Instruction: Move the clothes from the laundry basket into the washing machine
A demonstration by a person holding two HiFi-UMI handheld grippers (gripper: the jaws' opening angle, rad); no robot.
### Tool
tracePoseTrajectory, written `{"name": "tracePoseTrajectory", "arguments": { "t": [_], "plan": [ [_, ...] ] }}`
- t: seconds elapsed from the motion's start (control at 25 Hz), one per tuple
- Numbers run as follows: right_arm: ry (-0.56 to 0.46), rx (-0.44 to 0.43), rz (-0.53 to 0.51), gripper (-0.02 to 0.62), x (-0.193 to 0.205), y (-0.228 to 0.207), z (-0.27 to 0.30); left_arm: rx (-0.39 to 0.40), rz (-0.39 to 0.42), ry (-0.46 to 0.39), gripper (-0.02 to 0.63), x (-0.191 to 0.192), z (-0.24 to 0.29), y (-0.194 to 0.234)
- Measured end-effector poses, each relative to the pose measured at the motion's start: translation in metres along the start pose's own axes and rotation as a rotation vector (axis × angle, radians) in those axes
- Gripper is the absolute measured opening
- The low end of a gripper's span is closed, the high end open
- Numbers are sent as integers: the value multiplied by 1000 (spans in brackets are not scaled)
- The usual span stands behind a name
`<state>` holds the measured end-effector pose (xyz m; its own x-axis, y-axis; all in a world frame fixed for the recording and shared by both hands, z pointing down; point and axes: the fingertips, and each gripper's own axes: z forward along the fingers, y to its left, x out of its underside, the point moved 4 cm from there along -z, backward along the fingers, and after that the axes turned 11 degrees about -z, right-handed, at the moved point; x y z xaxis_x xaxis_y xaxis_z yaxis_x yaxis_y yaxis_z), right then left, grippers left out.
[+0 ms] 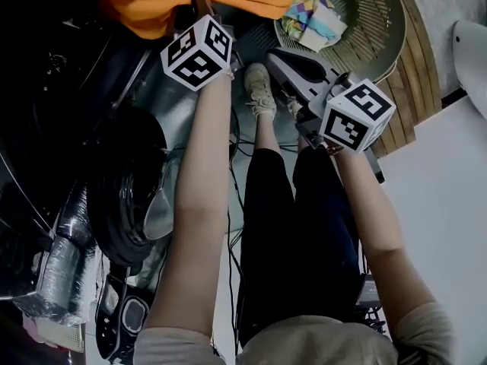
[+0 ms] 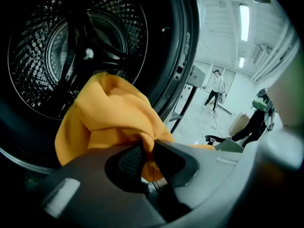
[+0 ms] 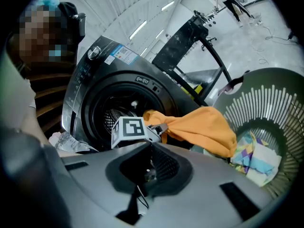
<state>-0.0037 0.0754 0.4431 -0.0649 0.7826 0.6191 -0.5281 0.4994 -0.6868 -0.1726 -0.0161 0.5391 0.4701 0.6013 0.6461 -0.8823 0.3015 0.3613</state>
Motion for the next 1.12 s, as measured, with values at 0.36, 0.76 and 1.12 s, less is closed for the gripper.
{"name": "tracePoseTrajectory", "arguments": {
  "t": [0.36,0.76,1.12],
  "plan": [
    [-17,-7,23,14,-9,2,4,-152,31,-181,49,-74,-31,42],
    [-9,-13,13,14,-5,6,8,-244,63,-339,51,-151,-28,81],
    [5,-20,24,14,-1,9,13,-270,-175,-221,178,-119,-31,95]
  ]
}}
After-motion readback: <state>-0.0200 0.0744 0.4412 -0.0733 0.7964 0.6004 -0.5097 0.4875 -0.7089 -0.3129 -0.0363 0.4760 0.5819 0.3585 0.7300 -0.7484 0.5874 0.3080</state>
